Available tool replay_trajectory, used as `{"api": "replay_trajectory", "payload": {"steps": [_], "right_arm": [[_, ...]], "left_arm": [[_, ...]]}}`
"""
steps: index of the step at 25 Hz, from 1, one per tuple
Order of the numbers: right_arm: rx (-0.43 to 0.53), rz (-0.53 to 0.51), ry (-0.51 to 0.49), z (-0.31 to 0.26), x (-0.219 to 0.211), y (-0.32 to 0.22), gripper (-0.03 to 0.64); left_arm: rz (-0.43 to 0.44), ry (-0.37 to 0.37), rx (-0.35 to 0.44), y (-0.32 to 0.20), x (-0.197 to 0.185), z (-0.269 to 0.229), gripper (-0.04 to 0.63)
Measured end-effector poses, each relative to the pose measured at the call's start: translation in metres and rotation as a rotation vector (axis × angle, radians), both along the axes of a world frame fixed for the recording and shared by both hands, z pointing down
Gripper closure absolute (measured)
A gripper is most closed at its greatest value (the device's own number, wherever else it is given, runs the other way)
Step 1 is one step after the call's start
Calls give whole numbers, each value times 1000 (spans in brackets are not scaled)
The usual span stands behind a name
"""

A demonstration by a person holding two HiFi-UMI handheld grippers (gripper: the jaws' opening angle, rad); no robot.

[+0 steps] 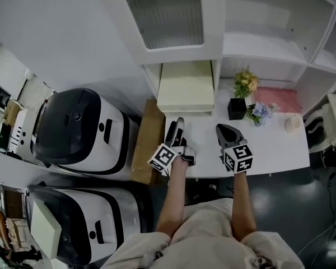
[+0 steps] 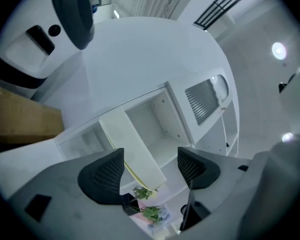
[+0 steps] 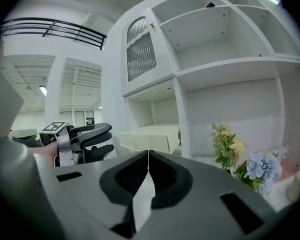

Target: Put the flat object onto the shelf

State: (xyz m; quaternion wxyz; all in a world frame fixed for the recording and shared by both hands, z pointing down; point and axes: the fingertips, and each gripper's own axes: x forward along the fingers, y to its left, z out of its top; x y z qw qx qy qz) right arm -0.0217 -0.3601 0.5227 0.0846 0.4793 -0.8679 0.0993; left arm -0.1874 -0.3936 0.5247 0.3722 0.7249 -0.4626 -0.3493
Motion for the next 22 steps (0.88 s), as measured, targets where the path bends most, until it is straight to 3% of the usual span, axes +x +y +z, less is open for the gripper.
{"api": "replay_trajectory", "payload": {"steps": [11, 18, 22], "right_arm": [[-9, -8, -14, 12, -27, 49, 548], [0, -24, -18, 15, -35, 61, 548], [0, -34, -23, 19, -38, 64, 548]], "left_arm": [[10, -488, 109, 62, -4, -21, 282], [82, -706, 135, 82, 11, -5, 282], [68, -824, 136, 86, 10, 4, 285]]}}
